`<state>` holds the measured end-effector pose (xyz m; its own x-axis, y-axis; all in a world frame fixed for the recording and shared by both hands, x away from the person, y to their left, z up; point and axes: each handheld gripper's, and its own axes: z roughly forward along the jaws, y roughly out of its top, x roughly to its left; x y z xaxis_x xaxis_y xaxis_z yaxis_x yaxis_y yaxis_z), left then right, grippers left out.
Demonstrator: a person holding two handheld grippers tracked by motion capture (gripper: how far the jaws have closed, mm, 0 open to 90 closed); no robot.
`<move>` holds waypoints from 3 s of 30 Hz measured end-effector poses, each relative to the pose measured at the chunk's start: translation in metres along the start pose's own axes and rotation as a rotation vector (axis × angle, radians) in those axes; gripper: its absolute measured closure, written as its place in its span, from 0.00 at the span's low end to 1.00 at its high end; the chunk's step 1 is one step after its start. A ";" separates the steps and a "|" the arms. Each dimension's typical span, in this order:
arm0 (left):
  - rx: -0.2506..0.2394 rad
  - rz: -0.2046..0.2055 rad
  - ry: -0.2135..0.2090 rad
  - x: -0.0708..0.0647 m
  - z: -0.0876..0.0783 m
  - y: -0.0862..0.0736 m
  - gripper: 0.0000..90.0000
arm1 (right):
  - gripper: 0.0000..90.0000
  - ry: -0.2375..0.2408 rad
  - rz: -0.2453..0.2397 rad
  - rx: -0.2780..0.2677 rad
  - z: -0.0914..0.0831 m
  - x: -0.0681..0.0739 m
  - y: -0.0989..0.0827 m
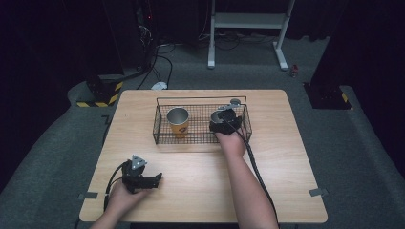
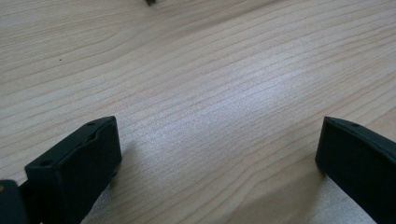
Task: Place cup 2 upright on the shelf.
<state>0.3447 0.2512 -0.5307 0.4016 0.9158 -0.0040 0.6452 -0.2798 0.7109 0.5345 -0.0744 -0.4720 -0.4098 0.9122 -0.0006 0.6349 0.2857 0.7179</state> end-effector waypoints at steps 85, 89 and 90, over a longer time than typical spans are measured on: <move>0.004 -0.001 0.009 -0.001 0.000 0.000 0.00 | 0.15 0.017 -0.056 -0.194 -0.108 -0.001 -0.072; 0.003 -0.001 0.009 -0.001 0.000 0.000 0.00 | 0.15 0.019 -0.057 -0.201 -0.114 -0.004 -0.081; 0.003 -0.001 0.009 -0.001 0.000 0.000 0.00 | 0.15 0.019 -0.057 -0.202 -0.117 -0.006 -0.084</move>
<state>0.3447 0.2502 -0.5306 0.3952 0.9186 0.0014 0.6479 -0.2798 0.7085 0.4074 -0.1375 -0.4508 -0.4547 0.8900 -0.0331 0.4668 0.2698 0.8422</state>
